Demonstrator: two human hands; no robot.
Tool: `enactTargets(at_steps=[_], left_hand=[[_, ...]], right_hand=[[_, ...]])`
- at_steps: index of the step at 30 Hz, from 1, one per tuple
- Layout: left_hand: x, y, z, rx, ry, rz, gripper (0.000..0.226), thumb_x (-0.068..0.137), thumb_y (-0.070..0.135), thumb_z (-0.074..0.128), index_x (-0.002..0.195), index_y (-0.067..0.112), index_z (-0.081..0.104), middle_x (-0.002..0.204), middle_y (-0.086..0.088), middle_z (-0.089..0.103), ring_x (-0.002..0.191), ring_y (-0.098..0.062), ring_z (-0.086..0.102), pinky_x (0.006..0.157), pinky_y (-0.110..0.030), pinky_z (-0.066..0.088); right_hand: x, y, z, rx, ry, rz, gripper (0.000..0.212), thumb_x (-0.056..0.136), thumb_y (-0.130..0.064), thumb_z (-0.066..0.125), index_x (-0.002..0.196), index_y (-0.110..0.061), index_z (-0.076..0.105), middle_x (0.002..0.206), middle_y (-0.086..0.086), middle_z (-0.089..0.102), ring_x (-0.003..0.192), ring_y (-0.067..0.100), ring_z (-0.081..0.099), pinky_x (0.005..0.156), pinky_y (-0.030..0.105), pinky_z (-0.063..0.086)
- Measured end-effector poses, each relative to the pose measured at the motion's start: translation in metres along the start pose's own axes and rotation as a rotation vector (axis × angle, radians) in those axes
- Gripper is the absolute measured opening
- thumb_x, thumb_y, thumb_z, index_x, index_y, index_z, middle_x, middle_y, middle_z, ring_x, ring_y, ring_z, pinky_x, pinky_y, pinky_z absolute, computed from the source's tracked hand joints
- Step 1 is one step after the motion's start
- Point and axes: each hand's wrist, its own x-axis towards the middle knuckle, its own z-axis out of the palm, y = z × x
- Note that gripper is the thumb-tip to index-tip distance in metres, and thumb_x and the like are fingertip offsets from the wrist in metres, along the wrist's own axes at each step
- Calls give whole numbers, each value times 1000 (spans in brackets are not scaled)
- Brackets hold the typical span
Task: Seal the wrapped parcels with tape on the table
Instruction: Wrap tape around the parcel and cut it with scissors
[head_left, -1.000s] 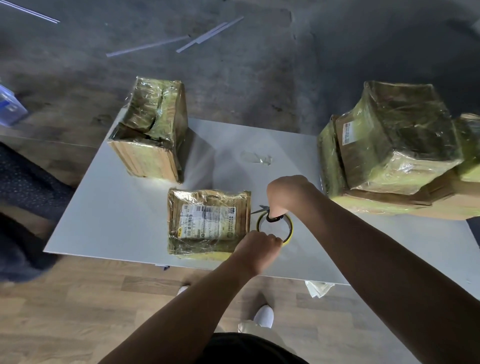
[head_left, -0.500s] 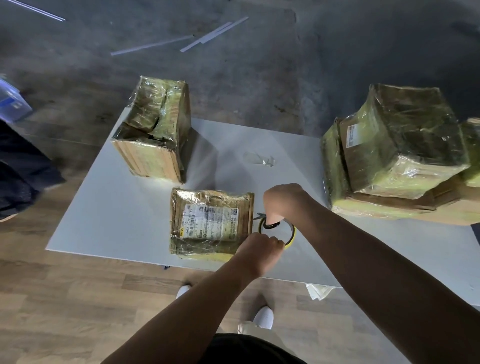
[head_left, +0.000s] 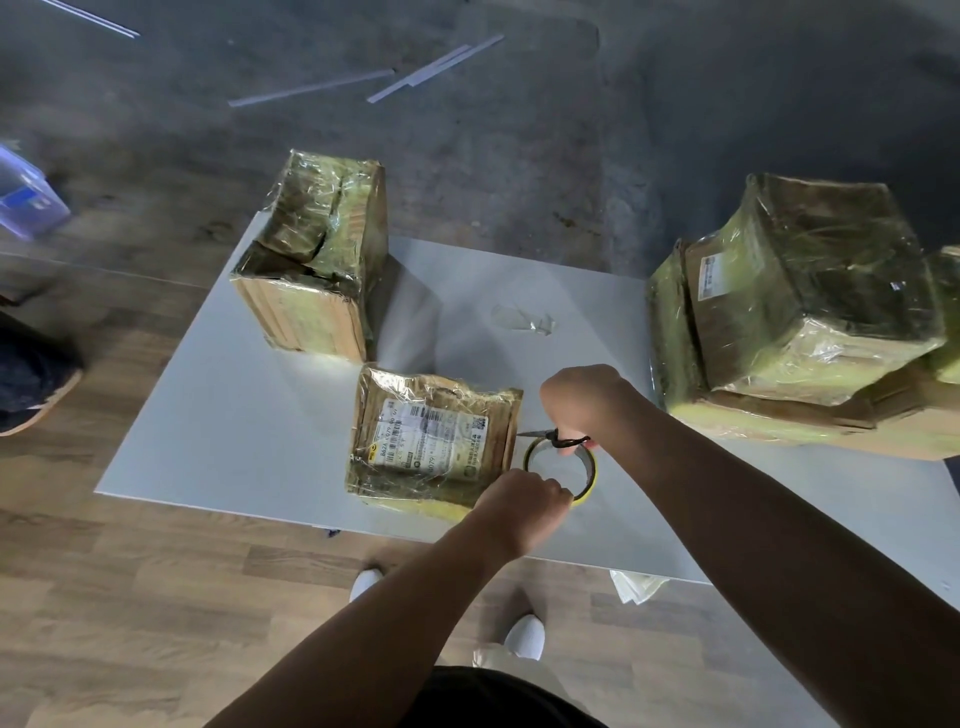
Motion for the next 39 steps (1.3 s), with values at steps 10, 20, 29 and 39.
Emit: enactTargets(at_steps=[10,20,29,39], left_hand=[[2,1,0,-36,-46,85,21,85,-3,50,102,5,58,90,-10,65,77,-30,65,56,-31,38],[22,16,-11,51,-117,2,23,86,-3,50,101,9,63,94,-6,70,84,-27,68,56,-27,37],[39,26,-6,101,-220,-29,26,94,0,45,111,3,64,106,-10,69,95,-31,67,70,-35,50],[35,20,-5,-52,9,-60,24,77,11,67,101,10,64,90,-6,68,63,-26,67,48,-26,42]], right_hand=[[8,27,27,109,51,75,27,78,-38,61,66,-18,48,69,-4,51,67,21,55,71,23,44],[14,45,134,470,157,272,29,91,-31,51,113,-14,60,111,4,64,106,25,61,81,30,48],[31,22,175,465,166,311,26,91,-19,50,115,-22,62,117,-2,65,111,19,61,84,26,46],[27,33,149,626,213,278,26,93,-18,53,119,-15,60,119,4,62,112,22,60,84,28,48]])
